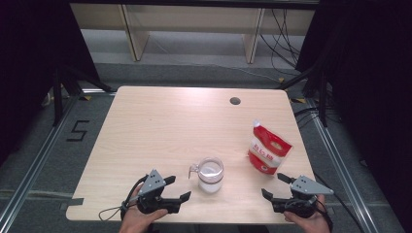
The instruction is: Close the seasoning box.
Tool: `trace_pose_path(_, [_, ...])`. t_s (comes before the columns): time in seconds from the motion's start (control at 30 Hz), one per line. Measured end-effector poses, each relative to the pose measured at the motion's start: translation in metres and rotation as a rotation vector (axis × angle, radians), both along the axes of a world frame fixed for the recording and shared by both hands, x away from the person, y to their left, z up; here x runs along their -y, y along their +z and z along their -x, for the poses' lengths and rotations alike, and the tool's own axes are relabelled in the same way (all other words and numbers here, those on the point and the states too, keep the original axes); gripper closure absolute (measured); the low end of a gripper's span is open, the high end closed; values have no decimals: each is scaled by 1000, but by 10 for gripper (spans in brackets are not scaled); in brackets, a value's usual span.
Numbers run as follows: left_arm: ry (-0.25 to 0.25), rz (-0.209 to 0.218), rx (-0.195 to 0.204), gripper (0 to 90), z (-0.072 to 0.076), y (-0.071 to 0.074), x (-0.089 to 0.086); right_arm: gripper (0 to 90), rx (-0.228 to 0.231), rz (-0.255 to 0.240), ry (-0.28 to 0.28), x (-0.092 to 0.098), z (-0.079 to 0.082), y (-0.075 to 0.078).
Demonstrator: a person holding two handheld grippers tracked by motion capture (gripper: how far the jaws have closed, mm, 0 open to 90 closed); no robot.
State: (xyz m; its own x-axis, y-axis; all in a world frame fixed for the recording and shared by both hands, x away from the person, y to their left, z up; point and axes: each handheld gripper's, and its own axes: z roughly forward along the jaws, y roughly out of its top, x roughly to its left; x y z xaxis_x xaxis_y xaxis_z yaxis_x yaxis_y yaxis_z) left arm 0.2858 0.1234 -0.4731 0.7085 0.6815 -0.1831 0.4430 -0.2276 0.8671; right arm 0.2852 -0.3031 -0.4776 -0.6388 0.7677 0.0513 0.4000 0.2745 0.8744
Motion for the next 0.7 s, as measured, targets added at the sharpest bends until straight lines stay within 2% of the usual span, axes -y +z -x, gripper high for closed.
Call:
trace_pose_path(0.03, [-1,-15,1,228,1,-1,-1,181,6,5,16,1,-1,-1])
trace_pose_path(0.07, [2,5,-9,227,2,-4,0,178,25,24,23,1,-1,-1])
trace_pose_path(0.13, [1,-9,-6,225,4,-6,-1,174,-6,10,20,-1,1,-2])
trace_pose_path(0.17, [-6,-23,-1,222,4,-6,-1,171,-2,21,18,-1,2,-2])
trace_pose_path(0.2, [12,-15,-14,221,6,-7,-1,169,4,21,33,0,1,-3])
trace_pose_path(0.27, [7,-22,-14,217,7,-10,-1,166,-12,13,41,-1,2,-3])
trace_pose_path(0.4, [12,-38,-3,213,9,-14,-1,163,-13,22,65,-2,3,-5])
trace_pose_path(0.43, [15,-30,-14,212,10,-15,-1,162,-22,38,45,-3,5,-5])
trace_pose_path(0.47, [19,-32,-15,211,11,-16,-1,160,-2,42,47,-3,5,-6])
trace_pose_path(0.5, [22,-29,-16,211,11,-17,-1,161,-52,22,46,-6,8,-6])
trace_pose_path(0.53, [27,-33,-12,210,12,-17,-1,161,-23,45,61,-5,7,-7])
trace_pose_path(0.57, [31,-40,-14,208,13,-18,0,161,-29,50,76,-7,7,-8])
trace_pose_path(0.6, [33,-35,-14,206,14,-18,1,161,-15,56,73,-7,8,-8])
trace_pose_path(0.63, [23,-47,-3,203,13,-18,0,160,-33,60,94,-8,8,-9])
trace_pose_path(0.67, [31,-38,-10,202,14,-19,1,161,-43,58,81,-9,10,-9])
trace_pose_path(0.7, [27,-30,-8,202,14,-19,1,161,-36,64,99,-9,9,-10])
